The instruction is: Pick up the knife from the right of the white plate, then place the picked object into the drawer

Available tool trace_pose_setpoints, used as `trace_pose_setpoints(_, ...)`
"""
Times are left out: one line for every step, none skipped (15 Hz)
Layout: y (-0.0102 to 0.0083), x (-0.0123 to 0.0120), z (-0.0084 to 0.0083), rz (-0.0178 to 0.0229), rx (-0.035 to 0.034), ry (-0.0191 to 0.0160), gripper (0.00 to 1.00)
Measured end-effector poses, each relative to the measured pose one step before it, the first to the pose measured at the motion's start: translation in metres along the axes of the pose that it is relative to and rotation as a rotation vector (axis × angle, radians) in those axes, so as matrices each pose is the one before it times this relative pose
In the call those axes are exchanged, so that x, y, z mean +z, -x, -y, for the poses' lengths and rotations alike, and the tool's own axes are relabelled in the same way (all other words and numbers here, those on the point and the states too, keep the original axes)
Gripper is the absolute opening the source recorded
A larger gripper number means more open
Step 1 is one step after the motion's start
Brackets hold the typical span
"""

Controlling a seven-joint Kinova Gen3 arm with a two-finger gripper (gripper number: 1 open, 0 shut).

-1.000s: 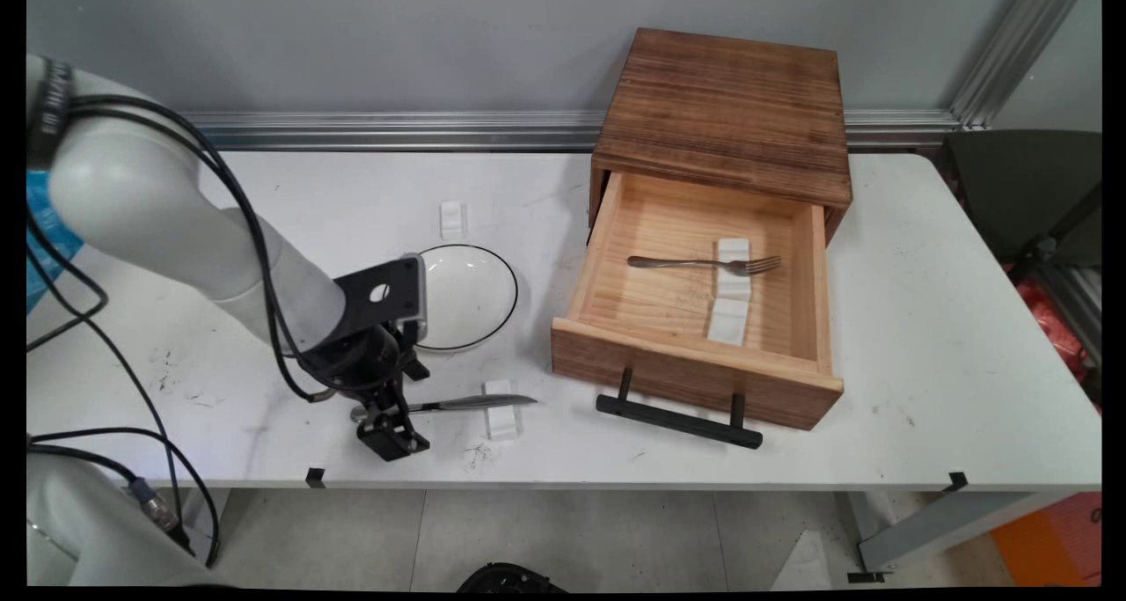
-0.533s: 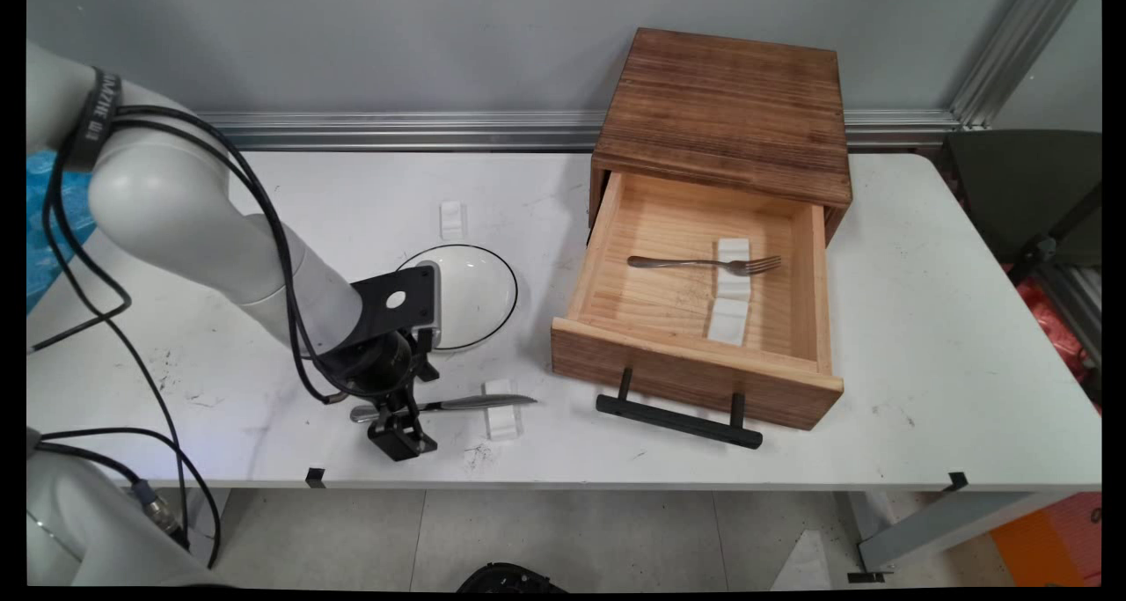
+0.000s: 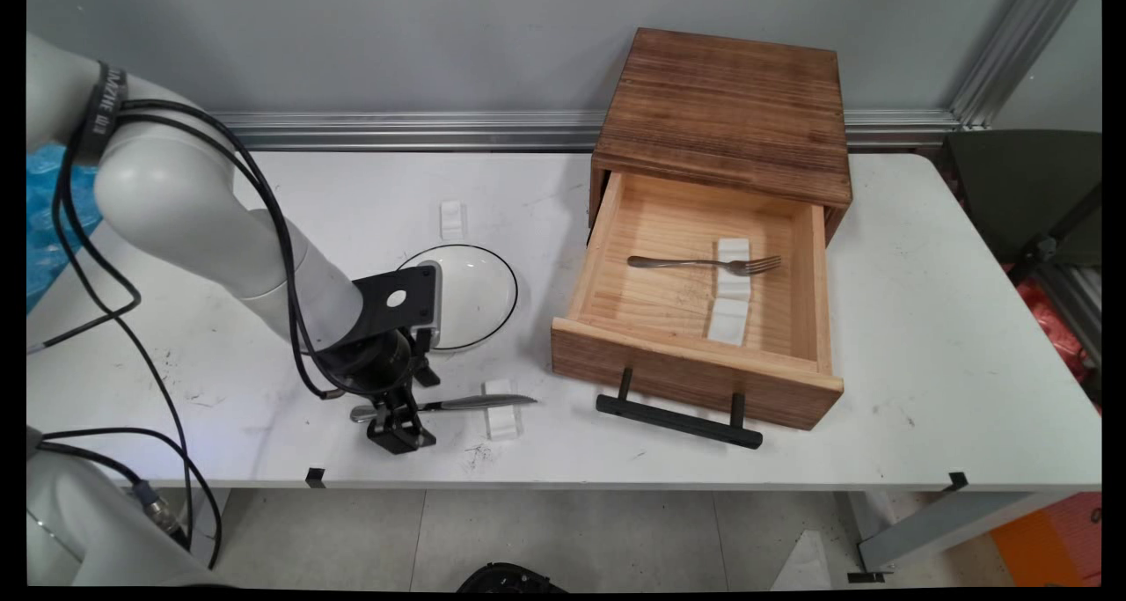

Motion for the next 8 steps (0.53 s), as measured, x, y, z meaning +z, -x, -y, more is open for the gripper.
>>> trace_pose_setpoints(0.0002, 0.0001, 0.00056, 0.00238, 0.00409, 0.00094, 0.0)
trace_pose_setpoints(0.00001, 0.00039, 0.00042, 0.00161, 0.00359, 0.00109, 0.0)
trace_pose_setpoints(-0.00005, 0.00054, 0.00051, 0.00168, 0.00356, 0.00086, 0.0)
trace_pose_setpoints(-0.00013, 0.00092, 0.00076, 0.00176, 0.00384, 0.00005, 0.0)
trace_pose_setpoints(0.0003, 0.00056, 0.00056, 0.00193, 0.00092, -0.0007, 0.0)
trace_pose_setpoints(0.00009, 0.00042, 0.00097, 0.00187, 0.00122, -0.00148, 0.0)
trace_pose_setpoints(-0.00004, 0.00014, 0.00098, 0.0015, 0.00126, -0.00116, 0.0)
trace_pose_setpoints(0.00059, -0.00022, 0.00062, 0.00224, -0.00018, -0.00065, 0.0)
